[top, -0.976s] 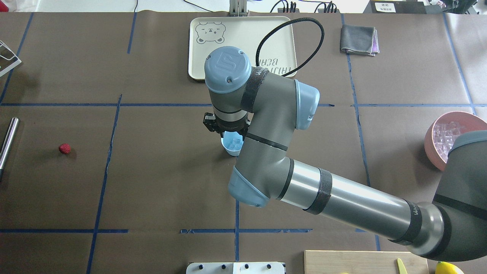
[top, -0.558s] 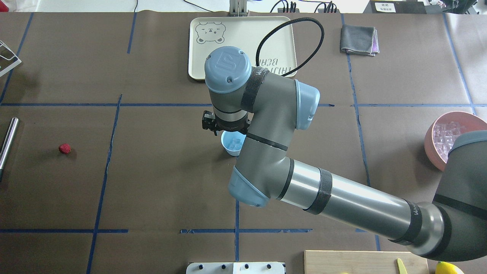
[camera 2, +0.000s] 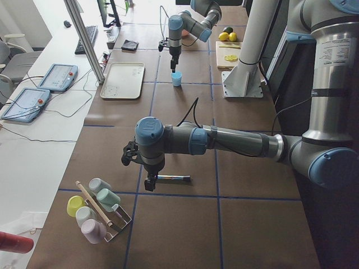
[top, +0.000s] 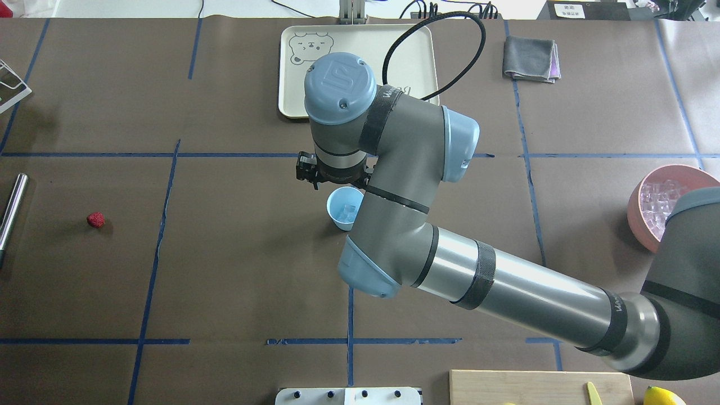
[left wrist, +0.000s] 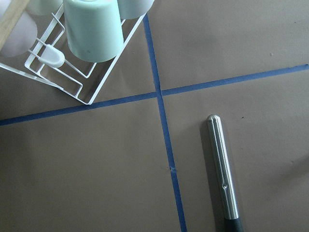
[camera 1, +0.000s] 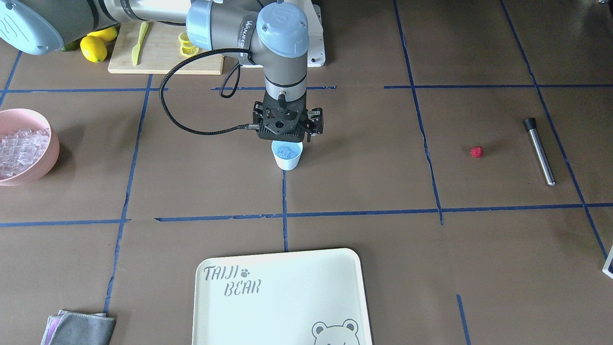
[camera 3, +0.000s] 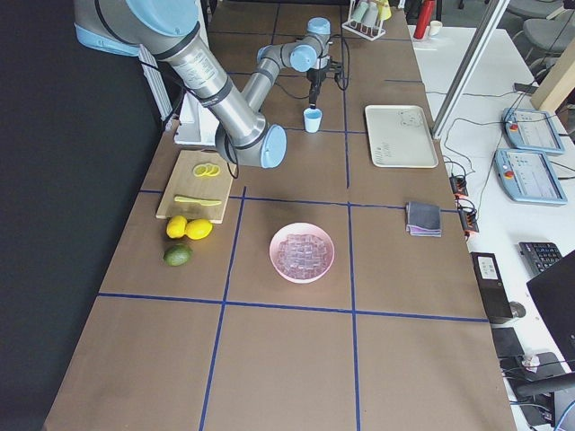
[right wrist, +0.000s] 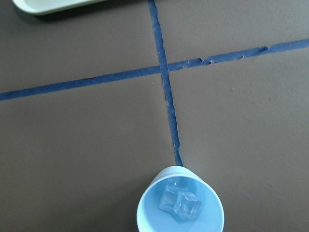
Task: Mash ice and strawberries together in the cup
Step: 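Raise the empty right gripper and withdraw it past the pink bowl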
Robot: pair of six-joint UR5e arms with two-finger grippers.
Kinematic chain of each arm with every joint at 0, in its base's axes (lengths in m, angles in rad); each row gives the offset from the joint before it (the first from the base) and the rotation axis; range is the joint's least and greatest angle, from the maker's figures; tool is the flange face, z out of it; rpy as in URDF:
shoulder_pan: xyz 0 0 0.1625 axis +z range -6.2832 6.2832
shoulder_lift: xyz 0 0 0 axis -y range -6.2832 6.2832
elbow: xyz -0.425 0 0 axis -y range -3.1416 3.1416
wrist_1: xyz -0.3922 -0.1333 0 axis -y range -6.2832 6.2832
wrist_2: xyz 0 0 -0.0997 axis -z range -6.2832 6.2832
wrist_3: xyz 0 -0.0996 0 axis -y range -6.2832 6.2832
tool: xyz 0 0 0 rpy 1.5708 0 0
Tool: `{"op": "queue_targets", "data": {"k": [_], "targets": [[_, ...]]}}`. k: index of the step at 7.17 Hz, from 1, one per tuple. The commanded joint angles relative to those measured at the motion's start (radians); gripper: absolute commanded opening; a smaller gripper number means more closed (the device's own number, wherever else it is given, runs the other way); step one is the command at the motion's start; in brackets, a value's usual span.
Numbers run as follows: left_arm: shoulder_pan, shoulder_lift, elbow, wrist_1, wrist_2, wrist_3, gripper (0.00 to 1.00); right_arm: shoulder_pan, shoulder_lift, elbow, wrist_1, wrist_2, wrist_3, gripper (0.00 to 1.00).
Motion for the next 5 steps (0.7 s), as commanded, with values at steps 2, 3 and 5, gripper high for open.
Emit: {"op": "queue_targets", "data": {"k": [2,3,5], "targets": [[0.123,0.008,-0.081,-0.131,-0.036,-0.276,1.00,0.096,-0.056,0.102,-0.014,0.023,-0.028,0.99],[0.200,0.028,-0.096,-0.265,-0.035,-0.469,1.00,0.133,-0.151,0.195,-0.027,0.025,-0.129,0.99],[0.351,0.080,-0.096,-0.568,0.020,-0.822,1.00,0.269,-0.302,0.288,-0.028,0.085,-0.360,0.99]]}}
